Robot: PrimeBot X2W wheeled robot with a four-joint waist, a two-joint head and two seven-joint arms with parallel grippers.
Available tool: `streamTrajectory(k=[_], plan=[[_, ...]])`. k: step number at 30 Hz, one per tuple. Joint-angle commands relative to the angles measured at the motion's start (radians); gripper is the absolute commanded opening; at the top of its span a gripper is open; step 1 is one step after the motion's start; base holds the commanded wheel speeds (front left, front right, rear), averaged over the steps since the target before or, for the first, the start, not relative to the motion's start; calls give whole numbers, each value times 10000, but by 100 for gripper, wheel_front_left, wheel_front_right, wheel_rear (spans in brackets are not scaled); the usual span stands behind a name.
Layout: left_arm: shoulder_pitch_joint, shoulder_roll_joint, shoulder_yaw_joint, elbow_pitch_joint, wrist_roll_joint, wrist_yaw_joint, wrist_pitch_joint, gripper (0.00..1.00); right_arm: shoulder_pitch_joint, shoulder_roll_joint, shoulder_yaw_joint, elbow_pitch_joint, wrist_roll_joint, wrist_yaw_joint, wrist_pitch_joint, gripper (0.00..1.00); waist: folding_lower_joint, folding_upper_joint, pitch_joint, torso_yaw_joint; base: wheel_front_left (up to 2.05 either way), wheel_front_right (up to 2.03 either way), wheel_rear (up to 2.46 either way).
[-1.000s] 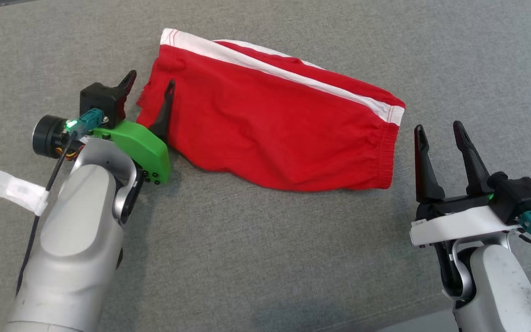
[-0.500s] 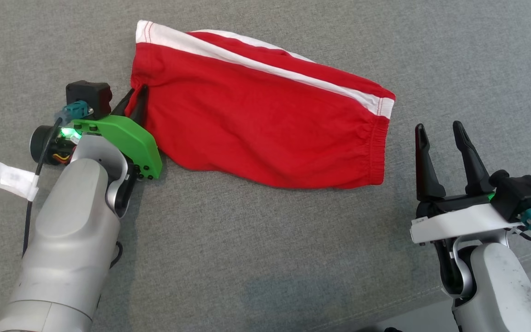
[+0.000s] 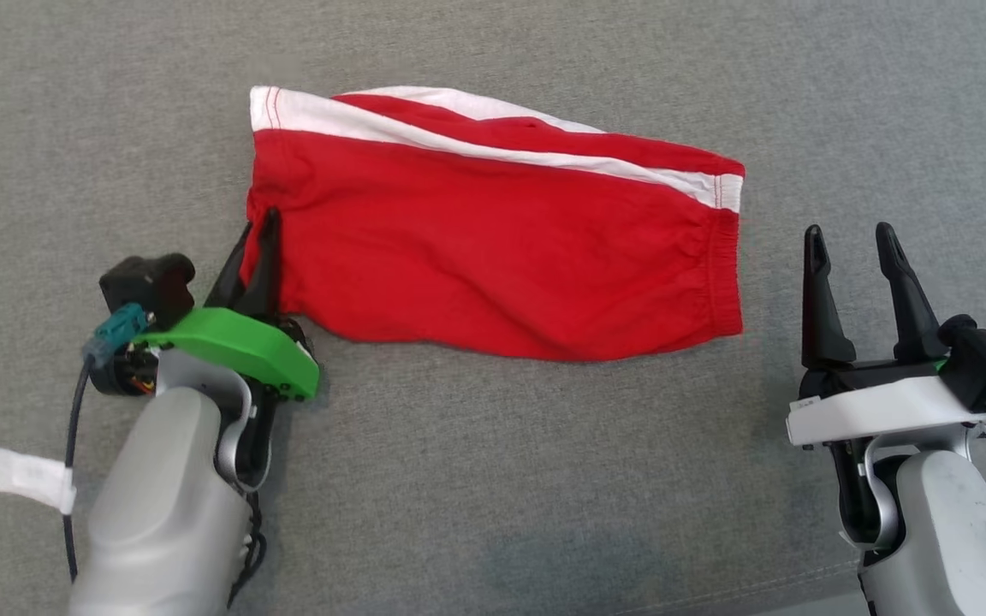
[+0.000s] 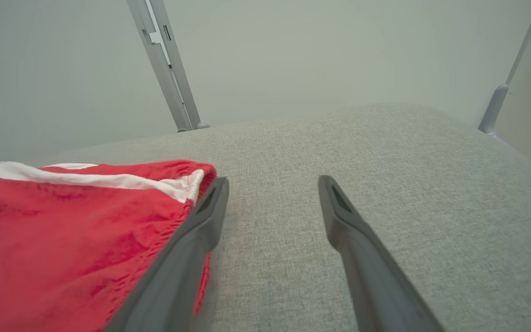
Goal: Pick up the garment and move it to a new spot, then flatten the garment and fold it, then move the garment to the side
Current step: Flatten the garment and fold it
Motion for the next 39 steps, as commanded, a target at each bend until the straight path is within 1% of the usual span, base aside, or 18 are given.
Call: streamTrajectory(k=[1, 5, 8, 10, 11, 12, 13, 16, 20, 23, 27, 31, 34, 39], plan=[[762, -92, 107, -338, -138, 206, -71, 0, 65, -54, -79, -2, -103, -3, -49, 100, 0, -1, -215, 476, 0, 0, 0], [2050, -246, 244, -1741, -224, 743, -164, 0, 141, -219, -113, 93, -177, -3, -49, 100, 0, -1, -430, 904, 0, 0, 0], [2750, -260, 148, -2611, -198, 1093, 98, 0, 126, -337, -93, 148, -204, -3, -49, 100, 0, -1, -481, 1151, 0, 0, 0], [3074, -247, 49, -2980, -210, 1238, 402, 0, 103, -360, -97, 197, -234, -3, -30, 100, 0, -1, -494, 1261, 0, 0, 0], [3170, -219, -10, -3156, -163, 1281, 507, 2, 82, -365, -82, 194, -255, -3, -16, 100, 0, -1, -493, 1291, 0, 0, 0], [3233, -181, -64, -3280, -114, 1345, 621, 57, 58, -373, -62, 206, -271, -3, 13, 100, 0, -1, -492, 1308, 0, 0, 0], [3273, -177, -105, -3439, -84, 1369, 629, 100, 45, -384, -56, 230, -249, -3, 47, 100, 0, -1, -501, 1323, 0, 0, 0], [3286, -154, -46, -3929, 121, 1609, 345, 100, 0, -400, -21, 259, -285, -3, 94, 100, 0, -1, -543, 1324, 0, 0, 0], [3275, 57, 238, -4695, 880, 2183, -131, 100, -42, -398, -17, 220, -467, -3, 161, 100, 0, -1, -730, 1200, 0, 0, 0], [3412, 239, 432, -5155, 1424, 2546, -217, 100, 37, -435, -23, 170, -716, -3, 234, 100, 0, -1, -994, 1146, 0, 0, 0], [3681, 473, 633, -5803, 2094, 2870, -265, 100, 250, -416, -36, 45, -965, -3, 381, 100, 0, -1, -1330, 1148, 0, 0, 0], [3884, 628, 765, -6110, 2390, 3007, -272, 100, 352, -394, -57, -47, -1053, -3, 493, 100, 0, -1, -1477, 1186, 0, 0, 0], [4062, 726, 831, -6246, 2509, 2994, -274, 100, 503, -373, -80, -62, -1045, -3, 590, 100, 0, -1, -1536, 1256, 0, 0, 0], [4256, 704, 891, -6272, 2526, 2976, -276, 100, 697, -376, -180, -103, -916, -3, 703, 100, 0, -1, -1609, 1382, 0, 0, 0]])
